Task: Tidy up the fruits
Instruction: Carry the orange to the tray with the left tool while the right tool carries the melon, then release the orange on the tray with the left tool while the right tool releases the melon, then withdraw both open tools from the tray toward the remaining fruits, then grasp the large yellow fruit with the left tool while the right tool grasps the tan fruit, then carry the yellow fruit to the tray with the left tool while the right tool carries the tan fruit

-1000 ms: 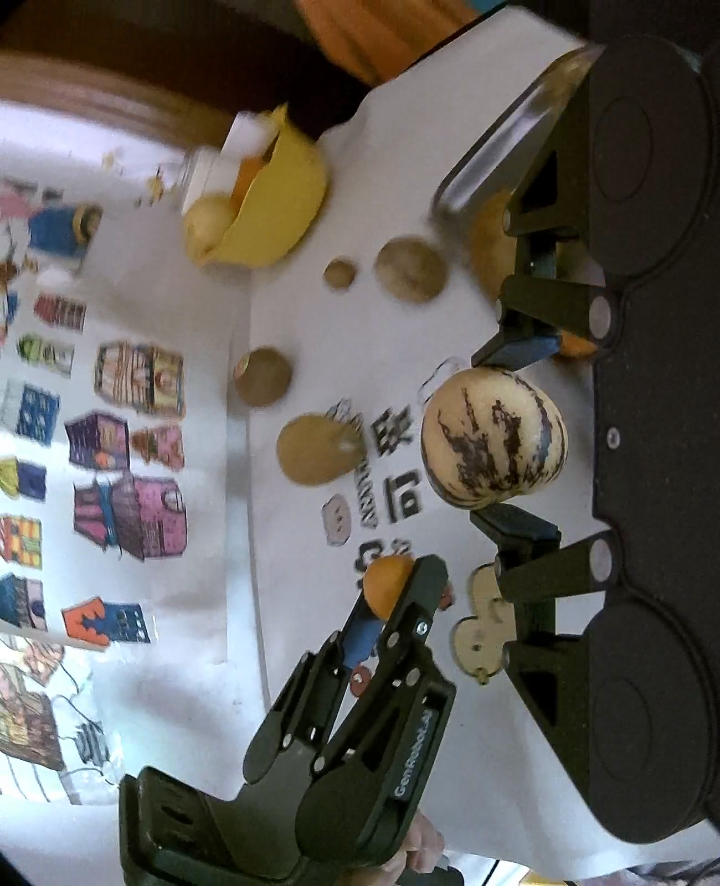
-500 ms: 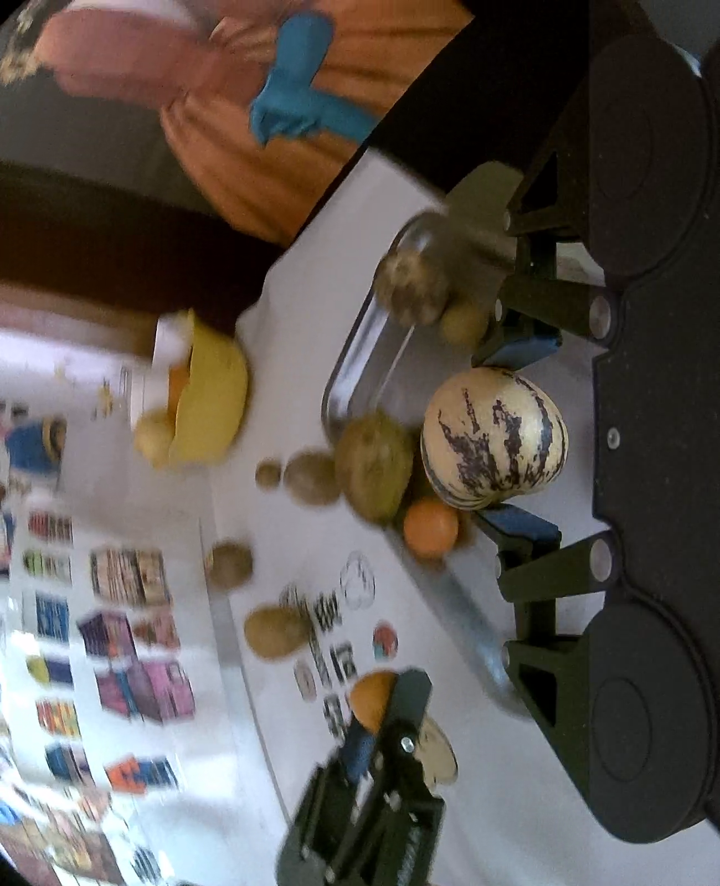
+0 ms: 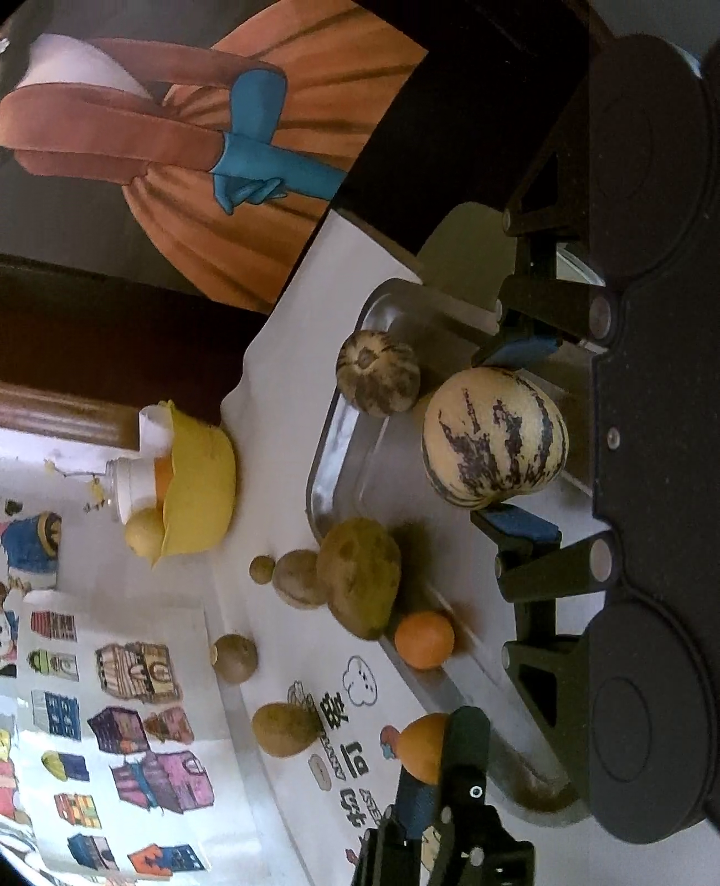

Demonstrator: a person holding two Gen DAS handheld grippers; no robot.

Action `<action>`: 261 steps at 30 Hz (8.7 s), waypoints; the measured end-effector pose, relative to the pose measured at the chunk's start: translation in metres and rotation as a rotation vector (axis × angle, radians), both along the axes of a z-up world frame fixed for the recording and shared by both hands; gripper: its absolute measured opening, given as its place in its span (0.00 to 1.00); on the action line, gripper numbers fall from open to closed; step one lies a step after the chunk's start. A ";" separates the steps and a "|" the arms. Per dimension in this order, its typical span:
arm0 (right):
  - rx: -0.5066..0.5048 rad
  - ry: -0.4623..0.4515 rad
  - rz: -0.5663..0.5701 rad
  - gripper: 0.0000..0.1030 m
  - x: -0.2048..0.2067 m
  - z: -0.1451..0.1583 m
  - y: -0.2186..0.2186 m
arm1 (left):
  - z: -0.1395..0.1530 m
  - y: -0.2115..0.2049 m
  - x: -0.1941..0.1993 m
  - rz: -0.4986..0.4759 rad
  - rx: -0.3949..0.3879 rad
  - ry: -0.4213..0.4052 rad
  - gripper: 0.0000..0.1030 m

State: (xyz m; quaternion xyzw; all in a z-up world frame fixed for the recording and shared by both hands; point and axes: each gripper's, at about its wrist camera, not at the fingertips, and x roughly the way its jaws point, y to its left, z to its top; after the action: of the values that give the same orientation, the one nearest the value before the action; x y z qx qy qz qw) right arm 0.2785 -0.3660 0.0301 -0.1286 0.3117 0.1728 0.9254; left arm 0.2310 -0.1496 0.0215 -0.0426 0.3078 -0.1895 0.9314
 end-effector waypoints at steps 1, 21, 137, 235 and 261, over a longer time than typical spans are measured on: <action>0.004 0.001 -0.002 0.52 0.002 -0.002 -0.001 | -0.001 -0.002 0.001 0.003 0.005 0.000 0.34; 0.043 0.020 -0.015 0.52 0.020 -0.018 -0.001 | -0.016 -0.006 0.014 0.029 0.036 0.031 0.34; -0.149 -0.062 0.309 0.99 -0.052 0.032 0.148 | 0.021 0.173 -0.032 0.386 0.076 0.026 1.00; 0.017 0.060 0.282 0.48 0.068 0.036 0.120 | 0.007 0.125 0.054 0.276 -0.133 0.050 0.60; 0.053 0.070 0.104 0.48 -0.039 0.013 0.006 | 0.003 0.011 -0.023 0.040 -0.124 0.096 0.58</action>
State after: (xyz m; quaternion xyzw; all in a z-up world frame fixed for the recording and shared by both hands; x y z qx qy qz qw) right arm 0.2395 -0.3601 0.0432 -0.1138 0.3319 0.2332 0.9069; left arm 0.2078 -0.1383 0.0242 -0.1156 0.3390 -0.1872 0.9147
